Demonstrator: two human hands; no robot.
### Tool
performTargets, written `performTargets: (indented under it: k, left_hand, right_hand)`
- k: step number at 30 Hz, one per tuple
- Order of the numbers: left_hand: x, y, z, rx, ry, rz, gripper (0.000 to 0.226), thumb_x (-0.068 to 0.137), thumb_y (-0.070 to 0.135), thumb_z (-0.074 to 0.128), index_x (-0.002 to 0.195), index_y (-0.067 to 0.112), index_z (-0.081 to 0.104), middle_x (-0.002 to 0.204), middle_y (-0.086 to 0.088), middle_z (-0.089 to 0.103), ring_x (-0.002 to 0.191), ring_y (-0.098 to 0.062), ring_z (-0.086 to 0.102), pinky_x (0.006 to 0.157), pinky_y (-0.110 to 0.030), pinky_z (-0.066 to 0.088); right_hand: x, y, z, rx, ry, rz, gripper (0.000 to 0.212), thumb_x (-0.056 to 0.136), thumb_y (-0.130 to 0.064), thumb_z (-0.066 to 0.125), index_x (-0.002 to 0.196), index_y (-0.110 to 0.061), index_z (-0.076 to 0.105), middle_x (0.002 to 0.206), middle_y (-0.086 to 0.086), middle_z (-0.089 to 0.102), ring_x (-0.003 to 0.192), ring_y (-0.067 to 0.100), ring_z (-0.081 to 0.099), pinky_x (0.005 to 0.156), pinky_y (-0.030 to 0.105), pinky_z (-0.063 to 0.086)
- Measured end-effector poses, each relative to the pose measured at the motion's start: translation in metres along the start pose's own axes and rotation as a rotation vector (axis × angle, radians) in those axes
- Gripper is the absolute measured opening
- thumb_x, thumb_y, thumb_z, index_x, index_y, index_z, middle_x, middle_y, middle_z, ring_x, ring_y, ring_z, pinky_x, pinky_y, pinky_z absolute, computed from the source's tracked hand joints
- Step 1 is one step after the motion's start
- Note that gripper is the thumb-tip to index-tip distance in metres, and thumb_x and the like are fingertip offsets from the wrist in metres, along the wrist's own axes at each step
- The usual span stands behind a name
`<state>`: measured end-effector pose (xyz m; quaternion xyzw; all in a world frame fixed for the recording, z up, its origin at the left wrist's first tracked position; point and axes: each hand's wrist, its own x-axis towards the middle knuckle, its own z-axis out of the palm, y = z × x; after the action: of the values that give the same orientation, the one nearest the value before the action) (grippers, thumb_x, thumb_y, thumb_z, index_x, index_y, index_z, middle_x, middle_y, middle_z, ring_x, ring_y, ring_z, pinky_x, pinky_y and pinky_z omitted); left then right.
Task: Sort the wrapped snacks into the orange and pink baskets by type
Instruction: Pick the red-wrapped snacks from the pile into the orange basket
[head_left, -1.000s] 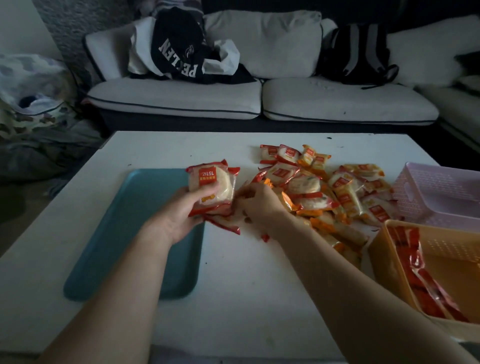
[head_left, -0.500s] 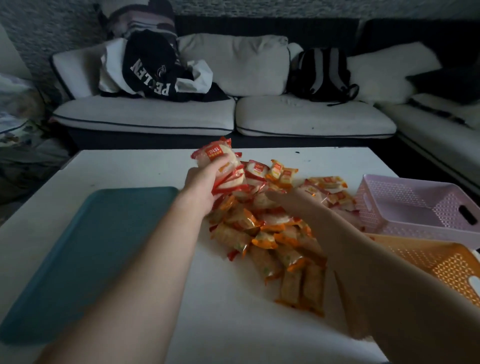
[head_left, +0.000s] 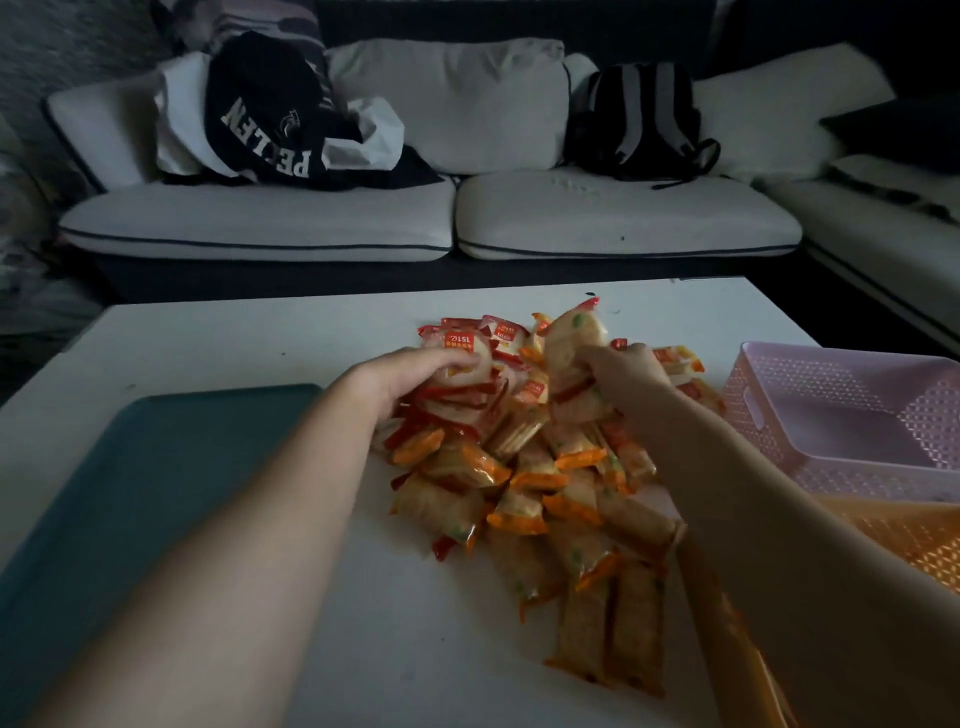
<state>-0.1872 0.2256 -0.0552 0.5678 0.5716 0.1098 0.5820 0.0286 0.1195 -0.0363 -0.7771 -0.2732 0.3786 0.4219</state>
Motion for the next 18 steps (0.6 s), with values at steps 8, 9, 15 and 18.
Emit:
performTargets:
  k: [8, 9, 15, 18]
  left_hand:
    - [0.0, -0.013, -0.001, -0.176, 0.048, 0.15, 0.089, 0.04, 0.059, 0.093, 0.116, 0.019, 0.07, 0.102, -0.01, 0.078, 0.102, -0.031, 0.073, 0.102, -0.049, 0.052]
    - [-0.004, -0.012, -0.001, -0.2, 0.063, 0.182, 0.085, 0.042, 0.058, 0.094, 0.115, 0.019, 0.071, 0.102, -0.01, 0.078, 0.103, -0.032, 0.072, 0.102, -0.05, 0.052]
    - [-0.052, 0.004, 0.002, -0.571, 0.025, 0.319, 0.06, 0.08, 0.038, 0.082, 0.129, 0.009, 0.064, 0.112, -0.015, 0.076, 0.105, -0.031, 0.073, 0.093, -0.042, 0.055]
    - [-0.097, 0.02, 0.02, -0.719, -0.003, 0.318, 0.05, 0.085, 0.037, 0.076, 0.125, 0.011, 0.061, 0.109, -0.014, 0.077, 0.101, -0.028, 0.075, 0.081, -0.039, 0.059]
  right_hand:
    - [-0.007, -0.006, 0.039, 0.279, -0.171, 0.113, 0.016, 0.096, -0.024, 0.063, 0.094, -0.009, 0.058, 0.093, 0.017, 0.067, 0.086, 0.034, 0.071, 0.08, 0.056, 0.061]
    - [-0.009, -0.006, 0.038, 0.311, -0.177, 0.119, 0.016, 0.096, -0.023, 0.062, 0.098, -0.007, 0.058, 0.095, 0.018, 0.067, 0.087, 0.035, 0.071, 0.081, 0.057, 0.06]
    - [-0.039, -0.009, 0.017, 0.561, -0.185, 0.158, 0.02, 0.09, -0.017, 0.061, 0.107, -0.008, 0.059, 0.109, 0.022, 0.067, 0.096, 0.039, 0.07, 0.083, 0.058, 0.059]
    - [-0.069, -0.009, -0.004, 0.562, -0.171, 0.116, 0.023, 0.092, -0.015, 0.061, 0.115, -0.009, 0.06, 0.111, 0.02, 0.067, 0.094, 0.034, 0.072, 0.082, 0.054, 0.061]
